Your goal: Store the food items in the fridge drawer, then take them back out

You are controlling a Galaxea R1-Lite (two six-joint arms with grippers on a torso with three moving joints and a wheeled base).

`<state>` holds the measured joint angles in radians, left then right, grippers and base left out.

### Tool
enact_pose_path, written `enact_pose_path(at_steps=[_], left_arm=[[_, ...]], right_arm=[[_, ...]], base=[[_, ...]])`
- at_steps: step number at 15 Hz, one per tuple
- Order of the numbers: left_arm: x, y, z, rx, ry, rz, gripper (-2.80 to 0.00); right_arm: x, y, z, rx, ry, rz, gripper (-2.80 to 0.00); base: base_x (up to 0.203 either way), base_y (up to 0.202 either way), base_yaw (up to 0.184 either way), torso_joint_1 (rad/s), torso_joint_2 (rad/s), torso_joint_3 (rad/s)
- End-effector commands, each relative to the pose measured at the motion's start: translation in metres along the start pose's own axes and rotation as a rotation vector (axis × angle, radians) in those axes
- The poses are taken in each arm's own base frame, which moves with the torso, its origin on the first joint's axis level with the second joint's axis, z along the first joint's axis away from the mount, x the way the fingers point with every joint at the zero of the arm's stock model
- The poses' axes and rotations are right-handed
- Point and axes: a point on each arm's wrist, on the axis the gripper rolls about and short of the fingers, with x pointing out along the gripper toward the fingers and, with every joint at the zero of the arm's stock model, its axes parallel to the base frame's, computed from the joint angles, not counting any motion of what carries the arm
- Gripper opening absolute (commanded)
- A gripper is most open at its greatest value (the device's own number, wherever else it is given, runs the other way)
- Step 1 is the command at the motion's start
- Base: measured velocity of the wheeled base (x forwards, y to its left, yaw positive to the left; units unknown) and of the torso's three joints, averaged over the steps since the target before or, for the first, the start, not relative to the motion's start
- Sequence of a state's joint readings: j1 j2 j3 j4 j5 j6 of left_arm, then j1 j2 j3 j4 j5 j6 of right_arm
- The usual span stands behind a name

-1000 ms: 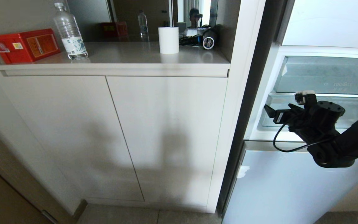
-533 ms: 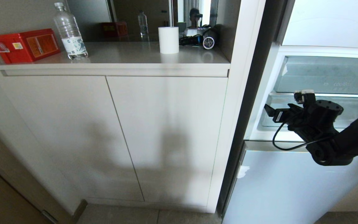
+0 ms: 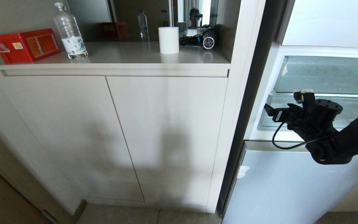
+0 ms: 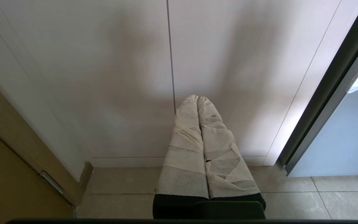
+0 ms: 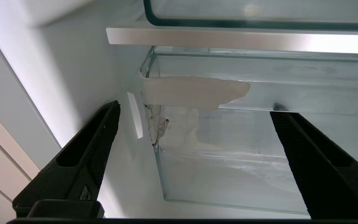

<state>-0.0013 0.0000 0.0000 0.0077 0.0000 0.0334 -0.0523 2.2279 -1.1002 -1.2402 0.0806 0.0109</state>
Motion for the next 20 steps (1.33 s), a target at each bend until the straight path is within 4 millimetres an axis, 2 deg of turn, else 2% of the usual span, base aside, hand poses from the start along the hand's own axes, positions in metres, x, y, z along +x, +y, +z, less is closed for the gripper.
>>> enact_pose_path(at_steps=[1,2,3,7,14,17,20], left_arm=[[0.000,0.000,0.000,0.000,0.002,0.000,-2.80],[0.000,0.000,0.000,0.000,0.002,0.000,-2.80],[0.000,0.000,0.000,0.000,0.002,0.001,-2.80],[0.000,0.000,0.000,0.000,0.002,0.000,-2.80],[0.000,0.000,0.000,0.000,0.002,0.000,-2.80],[0.000,0.000,0.000,0.000,0.002,0.000,-2.80],[0.000,0.000,0.000,0.000,0.002,0.000,-2.80]], right_arm=[[-0.001,0.000,0.002,-0.001,-0.010,0.001,-2.08],[-0.001,0.001,0.003,-0.004,-0.010,0.002,-2.80],[0.000,0.001,0.003,-0.005,-0.013,0.004,-2.80],[0.002,0.030,0.004,-0.001,-0.015,0.048,-2.80],[0.000,0.031,0.001,0.000,-0.003,0.034,-2.80],[-0.018,0.030,0.010,-0.013,0.013,0.030,-2.80],[-0.047,0.030,0.016,-0.007,0.059,0.028,-2.80]], base=[[0.000,0.000,0.000,0.000,0.00,0.000],[0.000,0.000,0.000,0.000,0.00,0.000],[0.000,0.000,0.000,0.000,0.00,0.000],[0.000,0.000,0.000,0.000,0.00,0.000],[0.000,0.000,0.000,0.000,0.00,0.000],[0.000,0.000,0.000,0.000,0.00,0.000],[0.000,0.000,0.000,0.000,0.00,0.000]])
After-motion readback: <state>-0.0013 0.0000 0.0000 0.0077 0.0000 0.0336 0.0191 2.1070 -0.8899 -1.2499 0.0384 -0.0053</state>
